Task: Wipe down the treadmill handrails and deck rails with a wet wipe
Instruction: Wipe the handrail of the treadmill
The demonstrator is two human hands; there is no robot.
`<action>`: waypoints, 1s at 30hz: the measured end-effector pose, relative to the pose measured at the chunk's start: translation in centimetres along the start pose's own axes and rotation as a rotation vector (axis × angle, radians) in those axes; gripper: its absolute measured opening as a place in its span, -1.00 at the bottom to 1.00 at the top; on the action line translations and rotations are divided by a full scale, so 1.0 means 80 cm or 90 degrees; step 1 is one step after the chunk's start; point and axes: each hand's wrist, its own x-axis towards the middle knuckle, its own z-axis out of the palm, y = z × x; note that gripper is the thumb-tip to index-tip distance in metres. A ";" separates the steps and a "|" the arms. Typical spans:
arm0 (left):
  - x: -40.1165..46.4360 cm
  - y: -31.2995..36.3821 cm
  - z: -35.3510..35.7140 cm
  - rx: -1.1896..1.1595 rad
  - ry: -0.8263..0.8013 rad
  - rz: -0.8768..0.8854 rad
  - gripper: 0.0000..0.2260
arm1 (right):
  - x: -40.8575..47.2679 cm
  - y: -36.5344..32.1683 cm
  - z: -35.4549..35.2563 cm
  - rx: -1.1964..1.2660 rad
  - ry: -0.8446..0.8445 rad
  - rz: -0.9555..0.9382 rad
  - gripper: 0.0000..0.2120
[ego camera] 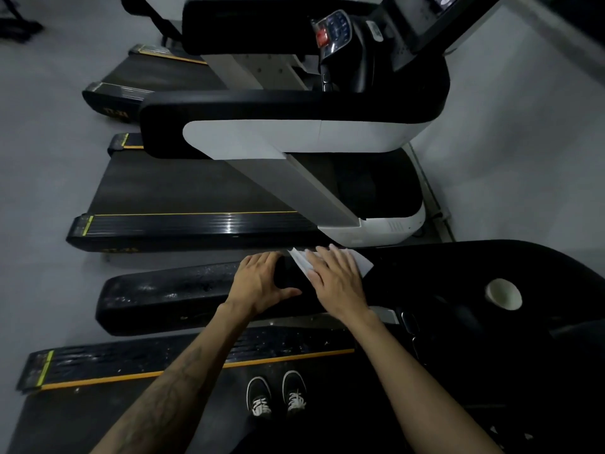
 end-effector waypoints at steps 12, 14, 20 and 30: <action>0.001 0.001 0.001 0.002 -0.001 -0.004 -0.23 | 0.017 -0.002 -0.006 -0.016 0.008 0.000 -0.58; 0.001 0.001 0.001 -0.007 -0.002 0.002 -0.24 | 0.024 0.012 -0.012 -0.035 0.009 0.042 -0.60; 0.000 0.000 0.001 0.007 -0.004 0.000 -0.22 | 0.041 -0.011 -0.012 -0.069 -0.013 0.185 -0.56; 0.003 -0.023 -0.016 0.051 -0.037 0.040 -0.15 | 0.038 0.028 -0.020 -0.020 -0.036 0.084 -0.61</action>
